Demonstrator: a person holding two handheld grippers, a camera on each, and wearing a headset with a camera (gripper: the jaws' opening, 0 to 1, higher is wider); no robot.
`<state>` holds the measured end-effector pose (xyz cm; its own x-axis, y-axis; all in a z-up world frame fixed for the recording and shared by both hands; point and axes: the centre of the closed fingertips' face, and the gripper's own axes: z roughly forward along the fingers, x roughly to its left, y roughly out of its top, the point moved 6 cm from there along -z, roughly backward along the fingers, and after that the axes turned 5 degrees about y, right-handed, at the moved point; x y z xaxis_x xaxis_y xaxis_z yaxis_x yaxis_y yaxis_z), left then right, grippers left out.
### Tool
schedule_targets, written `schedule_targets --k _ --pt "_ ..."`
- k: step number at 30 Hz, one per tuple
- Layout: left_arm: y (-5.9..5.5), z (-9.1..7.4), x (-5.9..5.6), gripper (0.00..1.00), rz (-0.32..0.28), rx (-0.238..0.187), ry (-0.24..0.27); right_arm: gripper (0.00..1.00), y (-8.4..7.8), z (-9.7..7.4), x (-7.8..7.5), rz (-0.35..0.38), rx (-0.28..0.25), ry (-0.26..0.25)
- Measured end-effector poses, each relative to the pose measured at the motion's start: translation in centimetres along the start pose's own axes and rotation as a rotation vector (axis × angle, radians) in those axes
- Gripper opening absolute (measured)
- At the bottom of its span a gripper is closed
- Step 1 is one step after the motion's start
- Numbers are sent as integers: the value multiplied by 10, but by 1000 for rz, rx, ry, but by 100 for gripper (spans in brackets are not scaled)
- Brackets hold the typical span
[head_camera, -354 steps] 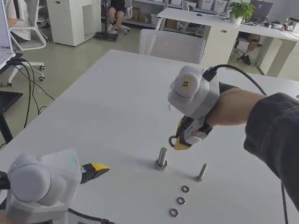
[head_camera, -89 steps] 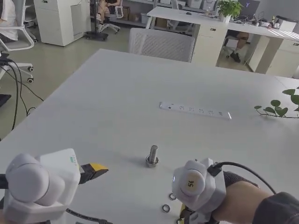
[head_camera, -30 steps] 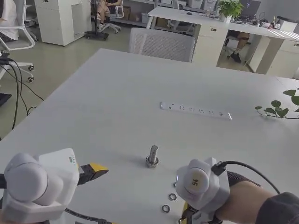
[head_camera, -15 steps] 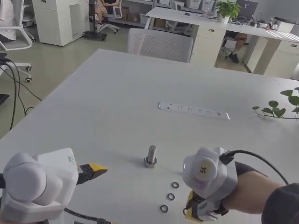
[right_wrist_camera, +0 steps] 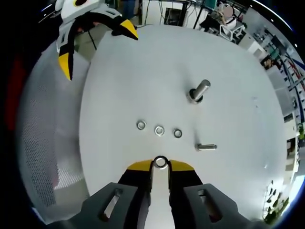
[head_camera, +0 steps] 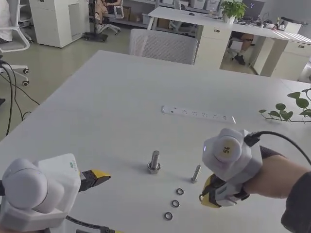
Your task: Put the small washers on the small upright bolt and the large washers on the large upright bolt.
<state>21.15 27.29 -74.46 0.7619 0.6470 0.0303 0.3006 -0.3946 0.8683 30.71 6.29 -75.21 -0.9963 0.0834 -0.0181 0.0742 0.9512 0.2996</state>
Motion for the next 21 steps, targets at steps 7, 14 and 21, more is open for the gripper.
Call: schedule_targets --k 7,14,21 --pt "0 0 0 82 1 -1 1 13 2 -14 -17 -6 10 -36" --pt "-1 -1 -1 82 -2 2 1 13 10 -28 -35 -16 8 -74" --pt "-1 -2 0 82 -5 4 2 13 15 -31 -48 -31 17 -90"
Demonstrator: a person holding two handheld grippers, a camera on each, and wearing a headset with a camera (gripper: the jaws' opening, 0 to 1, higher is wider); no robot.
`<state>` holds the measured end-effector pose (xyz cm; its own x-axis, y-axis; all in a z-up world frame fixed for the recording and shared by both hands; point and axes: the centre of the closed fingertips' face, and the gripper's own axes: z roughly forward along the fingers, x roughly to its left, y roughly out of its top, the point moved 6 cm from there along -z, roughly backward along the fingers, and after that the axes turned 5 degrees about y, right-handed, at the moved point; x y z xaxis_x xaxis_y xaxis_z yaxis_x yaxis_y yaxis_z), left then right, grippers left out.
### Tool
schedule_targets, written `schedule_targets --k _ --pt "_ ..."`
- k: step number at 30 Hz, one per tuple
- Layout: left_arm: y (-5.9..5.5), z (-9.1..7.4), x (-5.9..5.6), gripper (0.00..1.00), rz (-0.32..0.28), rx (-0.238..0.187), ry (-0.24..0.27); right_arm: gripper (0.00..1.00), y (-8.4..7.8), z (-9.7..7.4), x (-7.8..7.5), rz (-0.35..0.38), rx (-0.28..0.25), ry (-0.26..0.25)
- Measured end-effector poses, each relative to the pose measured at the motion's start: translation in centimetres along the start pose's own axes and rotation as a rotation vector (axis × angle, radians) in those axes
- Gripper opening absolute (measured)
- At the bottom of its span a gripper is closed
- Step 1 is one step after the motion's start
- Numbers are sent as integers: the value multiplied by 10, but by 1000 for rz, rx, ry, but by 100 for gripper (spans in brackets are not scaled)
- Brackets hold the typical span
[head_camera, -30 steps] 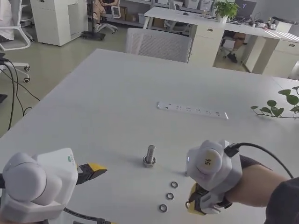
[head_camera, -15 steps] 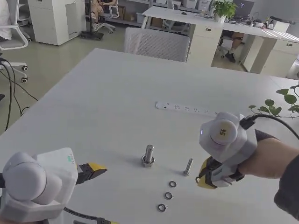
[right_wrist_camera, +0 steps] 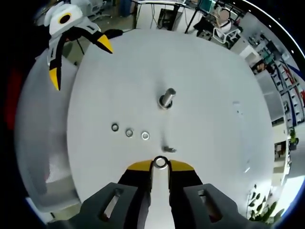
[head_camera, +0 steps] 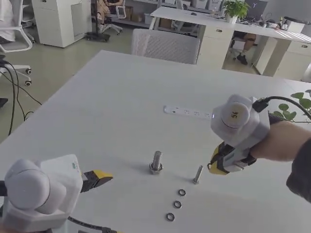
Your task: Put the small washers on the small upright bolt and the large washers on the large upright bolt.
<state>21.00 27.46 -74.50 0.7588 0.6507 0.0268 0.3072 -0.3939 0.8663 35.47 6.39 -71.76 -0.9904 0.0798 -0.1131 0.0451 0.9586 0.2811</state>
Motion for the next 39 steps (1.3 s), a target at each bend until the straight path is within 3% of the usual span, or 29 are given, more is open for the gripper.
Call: schedule_targets --k 15,25,39 --pt "-4 0 4 82 -10 14 5 13 4 13 -29 -14 32 8" --pt "-5 1 6 82 -18 21 11 13 4 31 -31 -26 54 49" --pt "-8 1 9 83 -29 24 17 13 3 43 -36 -25 71 79"
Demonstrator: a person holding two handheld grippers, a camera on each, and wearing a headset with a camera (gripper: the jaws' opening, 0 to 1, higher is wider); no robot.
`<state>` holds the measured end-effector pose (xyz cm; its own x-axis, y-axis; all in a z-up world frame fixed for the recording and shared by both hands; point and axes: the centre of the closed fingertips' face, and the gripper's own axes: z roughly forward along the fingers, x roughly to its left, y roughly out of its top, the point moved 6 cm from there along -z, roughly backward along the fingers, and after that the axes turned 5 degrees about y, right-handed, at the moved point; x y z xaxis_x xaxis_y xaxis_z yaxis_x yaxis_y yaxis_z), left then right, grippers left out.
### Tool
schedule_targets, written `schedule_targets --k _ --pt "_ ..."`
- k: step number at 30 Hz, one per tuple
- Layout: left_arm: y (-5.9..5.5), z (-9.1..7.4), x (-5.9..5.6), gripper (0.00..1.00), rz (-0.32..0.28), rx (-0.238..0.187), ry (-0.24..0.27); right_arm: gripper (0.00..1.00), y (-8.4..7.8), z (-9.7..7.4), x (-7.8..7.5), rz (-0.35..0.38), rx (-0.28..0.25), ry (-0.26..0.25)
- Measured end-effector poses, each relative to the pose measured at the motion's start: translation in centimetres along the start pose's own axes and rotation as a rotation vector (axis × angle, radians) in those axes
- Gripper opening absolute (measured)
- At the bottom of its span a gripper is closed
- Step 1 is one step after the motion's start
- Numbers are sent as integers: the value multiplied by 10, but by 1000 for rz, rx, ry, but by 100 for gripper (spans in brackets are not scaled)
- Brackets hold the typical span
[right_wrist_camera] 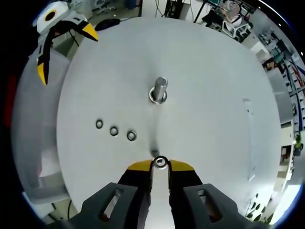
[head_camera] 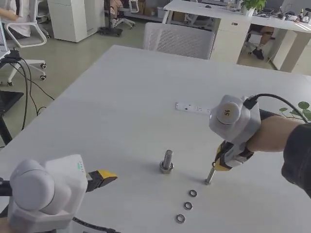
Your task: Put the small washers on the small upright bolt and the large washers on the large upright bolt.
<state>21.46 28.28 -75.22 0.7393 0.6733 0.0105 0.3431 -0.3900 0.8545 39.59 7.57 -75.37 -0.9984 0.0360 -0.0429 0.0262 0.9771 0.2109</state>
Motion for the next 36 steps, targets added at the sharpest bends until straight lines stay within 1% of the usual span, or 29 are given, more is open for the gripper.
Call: schedule_targets --k 11,17,26,36 --pt "1 -1 2 85 0 -4 4 13 0 5 0 -3 15 19" --pt "1 -1 3 88 -6 -7 7 13 1 7 -1 -3 20 23" --pt "0 -1 3 88 -10 -4 9 13 0 13 -1 -2 26 35" --pt "-1 -1 4 87 -11 2 11 13 -2 22 0 5 28 57"
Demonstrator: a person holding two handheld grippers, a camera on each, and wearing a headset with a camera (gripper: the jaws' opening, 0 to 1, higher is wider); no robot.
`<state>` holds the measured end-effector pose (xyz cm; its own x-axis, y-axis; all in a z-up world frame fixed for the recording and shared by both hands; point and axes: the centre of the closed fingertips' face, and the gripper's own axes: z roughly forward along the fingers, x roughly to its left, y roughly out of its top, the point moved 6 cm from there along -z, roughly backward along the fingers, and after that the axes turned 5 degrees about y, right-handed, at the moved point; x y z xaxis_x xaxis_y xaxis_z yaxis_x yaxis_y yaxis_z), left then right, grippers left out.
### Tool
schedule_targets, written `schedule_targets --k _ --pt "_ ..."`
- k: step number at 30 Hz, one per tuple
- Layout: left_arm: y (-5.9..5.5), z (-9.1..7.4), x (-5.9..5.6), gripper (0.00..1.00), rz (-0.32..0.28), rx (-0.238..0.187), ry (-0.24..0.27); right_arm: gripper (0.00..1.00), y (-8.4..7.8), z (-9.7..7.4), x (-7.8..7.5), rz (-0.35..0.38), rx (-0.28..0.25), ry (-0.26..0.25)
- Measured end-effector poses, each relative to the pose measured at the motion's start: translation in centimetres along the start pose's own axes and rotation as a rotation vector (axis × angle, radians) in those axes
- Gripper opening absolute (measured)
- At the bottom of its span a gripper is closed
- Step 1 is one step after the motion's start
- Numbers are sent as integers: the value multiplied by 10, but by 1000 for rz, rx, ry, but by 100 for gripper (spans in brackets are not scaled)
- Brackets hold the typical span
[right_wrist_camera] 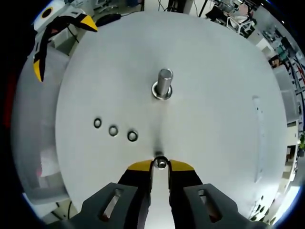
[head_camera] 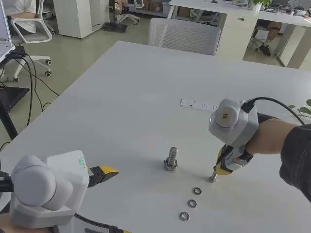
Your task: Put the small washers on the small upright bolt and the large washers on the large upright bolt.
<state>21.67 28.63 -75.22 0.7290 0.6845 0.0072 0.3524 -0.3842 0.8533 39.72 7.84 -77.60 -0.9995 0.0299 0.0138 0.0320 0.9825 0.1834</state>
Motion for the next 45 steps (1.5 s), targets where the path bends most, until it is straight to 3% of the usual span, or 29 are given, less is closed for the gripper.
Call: schedule_targets --k 31,45 --pt "-4 -2 1 85 -9 13 6 13 -6 28 -1 12 31 46" --pt "-4 -1 1 85 -12 15 5 14 -9 34 -4 7 34 38"
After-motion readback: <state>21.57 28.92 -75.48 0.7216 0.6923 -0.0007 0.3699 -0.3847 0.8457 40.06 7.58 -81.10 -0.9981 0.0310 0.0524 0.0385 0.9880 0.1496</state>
